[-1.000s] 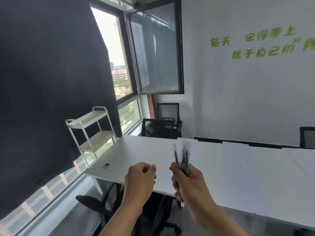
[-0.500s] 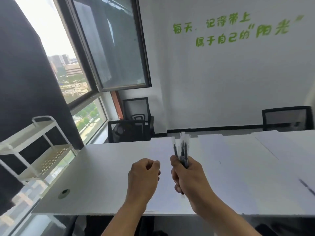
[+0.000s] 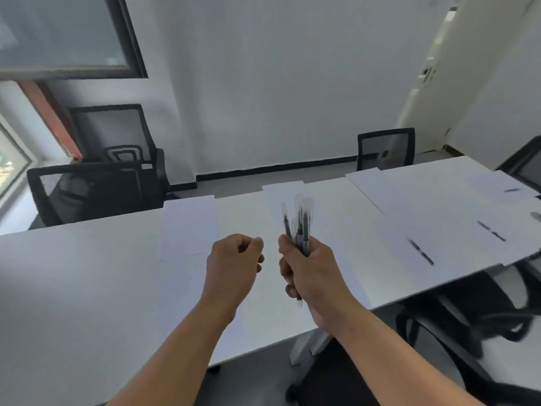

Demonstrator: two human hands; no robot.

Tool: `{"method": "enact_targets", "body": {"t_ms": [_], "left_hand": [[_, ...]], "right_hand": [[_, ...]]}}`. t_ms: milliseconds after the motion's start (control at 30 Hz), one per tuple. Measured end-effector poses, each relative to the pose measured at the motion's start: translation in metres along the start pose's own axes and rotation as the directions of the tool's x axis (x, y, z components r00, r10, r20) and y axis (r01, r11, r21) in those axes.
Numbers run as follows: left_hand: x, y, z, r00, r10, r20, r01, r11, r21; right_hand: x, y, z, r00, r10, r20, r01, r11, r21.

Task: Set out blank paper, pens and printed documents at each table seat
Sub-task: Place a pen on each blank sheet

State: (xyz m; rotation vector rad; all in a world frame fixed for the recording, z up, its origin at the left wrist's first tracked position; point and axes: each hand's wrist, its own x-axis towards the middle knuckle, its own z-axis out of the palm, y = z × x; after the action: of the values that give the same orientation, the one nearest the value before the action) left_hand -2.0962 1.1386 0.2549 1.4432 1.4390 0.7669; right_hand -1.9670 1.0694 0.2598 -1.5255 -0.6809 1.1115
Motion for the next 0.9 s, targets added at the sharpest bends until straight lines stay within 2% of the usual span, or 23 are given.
{"method": "enact_targets", "body": {"t_ms": [200,400,567,900], "left_hand": [[0.030,-0.006,0.045,0.991,-0.046,0.128,0.049,0.999,-0.020],[0.058,-0.008,0.089,0.983,-0.051,0.179,0.058,0.998,-0.035],[0.087,-0.018,0.135,0.977,-0.098,0.189,0.105,0.994,-0.031],[0.129,-0.051,0.186,0.954,-0.170,0.247,0.164,0.985,0.043]], "right_hand": [[0.028,0.018,-0.030,0.993,0.075,-0.090,-0.079,0.996,-0.042],[0.065,0.042,-0.062,0.981,0.146,-0.125,-0.153,0.987,-0.048],[0.111,0.070,-0.090,0.969,0.222,-0.107,-0.228,0.972,-0.053],[0.161,0.119,-0.116,0.950,0.308,-0.045,-0.311,0.947,-0.077]]}}
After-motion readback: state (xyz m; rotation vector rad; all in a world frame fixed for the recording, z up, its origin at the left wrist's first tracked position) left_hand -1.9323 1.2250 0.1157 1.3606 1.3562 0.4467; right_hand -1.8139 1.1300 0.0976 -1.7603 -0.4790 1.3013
